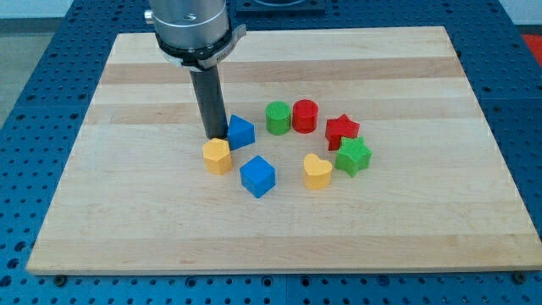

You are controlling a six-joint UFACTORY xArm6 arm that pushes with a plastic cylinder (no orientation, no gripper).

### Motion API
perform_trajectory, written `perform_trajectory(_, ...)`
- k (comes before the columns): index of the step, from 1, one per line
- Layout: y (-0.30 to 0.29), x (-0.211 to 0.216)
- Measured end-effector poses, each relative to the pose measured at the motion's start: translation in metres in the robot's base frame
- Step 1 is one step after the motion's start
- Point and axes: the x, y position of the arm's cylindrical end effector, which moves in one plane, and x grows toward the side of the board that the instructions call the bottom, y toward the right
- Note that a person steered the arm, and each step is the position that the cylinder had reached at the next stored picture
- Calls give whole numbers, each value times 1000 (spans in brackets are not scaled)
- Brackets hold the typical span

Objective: Place yellow hexagon to the top left of blue cube

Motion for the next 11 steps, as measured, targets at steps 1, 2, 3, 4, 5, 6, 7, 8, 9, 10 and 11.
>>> perform_trajectory(1,12,11)
perform_trajectory(2,12,17)
perform_trajectory(3,1,18)
perform_trajectory(4,-22,15)
perform_trajectory(5,-63,11)
perform_trajectory(6,-107,19)
perform_trajectory(7,-118,48)
perform_trajectory(8,-109,60)
perform_trajectory(9,-75,60)
perform_trajectory(10,-45,60)
perform_trajectory(11,-25,60)
